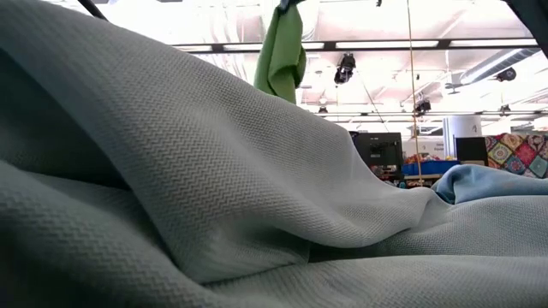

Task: Sort microfiber towel by color & place in baskets
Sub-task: Put the green microfiber towel into the top black wire basket, then put the blue microfiber towel into the bottom black wire basket

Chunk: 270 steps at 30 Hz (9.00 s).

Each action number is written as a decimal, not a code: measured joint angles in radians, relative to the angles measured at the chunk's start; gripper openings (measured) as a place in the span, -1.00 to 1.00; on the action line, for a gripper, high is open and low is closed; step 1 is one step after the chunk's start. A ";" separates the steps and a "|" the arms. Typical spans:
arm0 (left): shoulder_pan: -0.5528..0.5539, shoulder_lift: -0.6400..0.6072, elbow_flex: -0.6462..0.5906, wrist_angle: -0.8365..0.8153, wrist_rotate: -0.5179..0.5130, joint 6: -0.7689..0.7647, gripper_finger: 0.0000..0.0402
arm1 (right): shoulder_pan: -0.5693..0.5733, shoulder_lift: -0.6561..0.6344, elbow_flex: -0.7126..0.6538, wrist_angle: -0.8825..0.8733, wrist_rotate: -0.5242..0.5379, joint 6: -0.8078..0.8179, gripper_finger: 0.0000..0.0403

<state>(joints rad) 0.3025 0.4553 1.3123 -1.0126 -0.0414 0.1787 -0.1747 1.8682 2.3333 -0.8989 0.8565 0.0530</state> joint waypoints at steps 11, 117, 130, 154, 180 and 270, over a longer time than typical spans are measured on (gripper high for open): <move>0.000 0.000 0.000 0.000 0.000 0.000 -0.53 | -0.018 0.015 -0.021 -0.125 -0.097 0.131 -0.34; 0.000 0.000 -0.006 -0.006 0.001 -0.267 -0.53 | 0.251 -0.504 -1.560 0.024 -1.022 0.899 -0.15; 0.000 0.000 -0.006 -0.006 0.001 -0.267 -0.53 | 0.251 -0.348 -1.557 0.046 -1.039 0.824 -0.28; 0.000 0.000 -0.007 -0.006 0.001 -0.259 -0.53 | 0.251 -0.601 -1.554 0.072 -1.087 0.999 -0.93; 0.000 0.000 -0.007 -0.006 0.000 -0.259 -0.53 | 0.251 -0.648 -1.039 0.383 -0.879 0.725 -0.93; 0.000 -0.019 -0.006 -0.113 0.113 -0.248 -0.53 | 0.487 0.379 0.018 0.238 -0.999 0.762 -0.33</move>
<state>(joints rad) 0.3023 0.4358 1.3064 -1.1253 0.0712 -0.0696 0.3119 2.2475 2.3510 -0.6610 -0.1421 0.8149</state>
